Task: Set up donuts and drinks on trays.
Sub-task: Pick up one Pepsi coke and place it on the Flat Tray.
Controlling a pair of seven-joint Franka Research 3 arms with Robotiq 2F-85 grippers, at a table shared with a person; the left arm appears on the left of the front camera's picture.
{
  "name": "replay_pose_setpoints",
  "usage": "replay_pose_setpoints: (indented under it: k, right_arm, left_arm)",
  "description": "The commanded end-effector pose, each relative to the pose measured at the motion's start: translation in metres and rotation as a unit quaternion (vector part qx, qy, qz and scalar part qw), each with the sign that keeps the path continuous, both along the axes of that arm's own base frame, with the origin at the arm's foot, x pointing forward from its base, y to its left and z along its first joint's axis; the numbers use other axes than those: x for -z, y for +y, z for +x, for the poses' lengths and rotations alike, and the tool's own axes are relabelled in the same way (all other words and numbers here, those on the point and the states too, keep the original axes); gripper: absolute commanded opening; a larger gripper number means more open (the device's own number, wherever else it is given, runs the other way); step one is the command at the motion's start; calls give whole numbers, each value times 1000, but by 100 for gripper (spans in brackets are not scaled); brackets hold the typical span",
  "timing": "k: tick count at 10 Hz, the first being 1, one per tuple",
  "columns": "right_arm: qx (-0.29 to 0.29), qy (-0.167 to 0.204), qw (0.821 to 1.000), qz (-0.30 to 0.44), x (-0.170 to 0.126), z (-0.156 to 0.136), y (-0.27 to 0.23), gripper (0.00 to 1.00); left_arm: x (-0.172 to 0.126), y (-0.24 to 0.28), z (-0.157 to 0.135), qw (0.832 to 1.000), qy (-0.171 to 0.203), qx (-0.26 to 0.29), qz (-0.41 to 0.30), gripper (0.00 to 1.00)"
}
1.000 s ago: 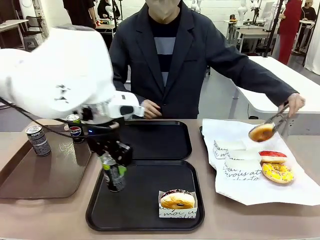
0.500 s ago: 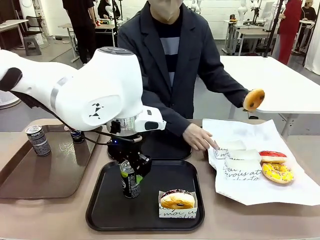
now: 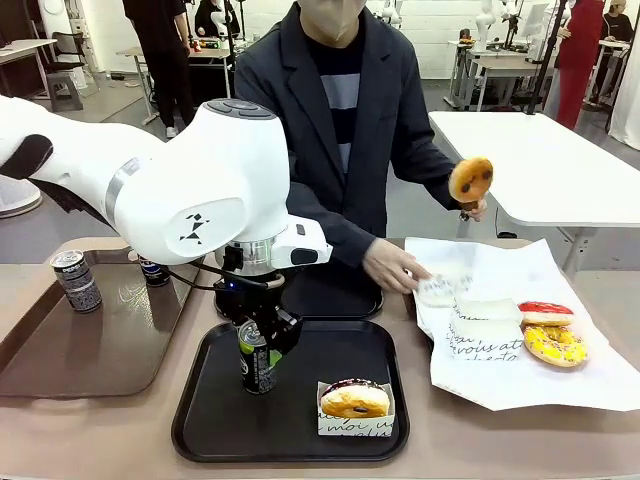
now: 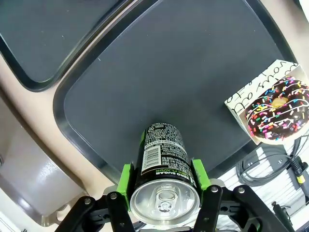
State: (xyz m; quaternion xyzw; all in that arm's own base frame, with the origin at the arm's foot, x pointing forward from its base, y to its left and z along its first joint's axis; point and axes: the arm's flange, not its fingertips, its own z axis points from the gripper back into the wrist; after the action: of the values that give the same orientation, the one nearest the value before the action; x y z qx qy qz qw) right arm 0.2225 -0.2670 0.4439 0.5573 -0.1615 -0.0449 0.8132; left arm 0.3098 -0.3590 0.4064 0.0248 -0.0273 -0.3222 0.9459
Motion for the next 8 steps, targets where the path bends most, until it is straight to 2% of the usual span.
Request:
replay_pose_setpoints:
  k: [1, 6, 7, 8]
  right_arm:
    - [0, -13, 1000, 8, 0, 1, -2, 100]
    - [0, -13, 1000, 8, 0, 1, -2, 100]
    - [0, -13, 1000, 8, 0, 1, -2, 100]
    - [0, -13, 1000, 8, 0, 1, -2, 100]
  left_arm:
    - [0, 5, 4, 1000, 2, 16, -7, 58]
    - [19, -3, 26, 1000, -21, 13, 10, 58]
    - [21, -2, 27, 1000, -19, 14, 6, 95]
    - [17, 0, 27, 1000, -16, 13, 2, 100]
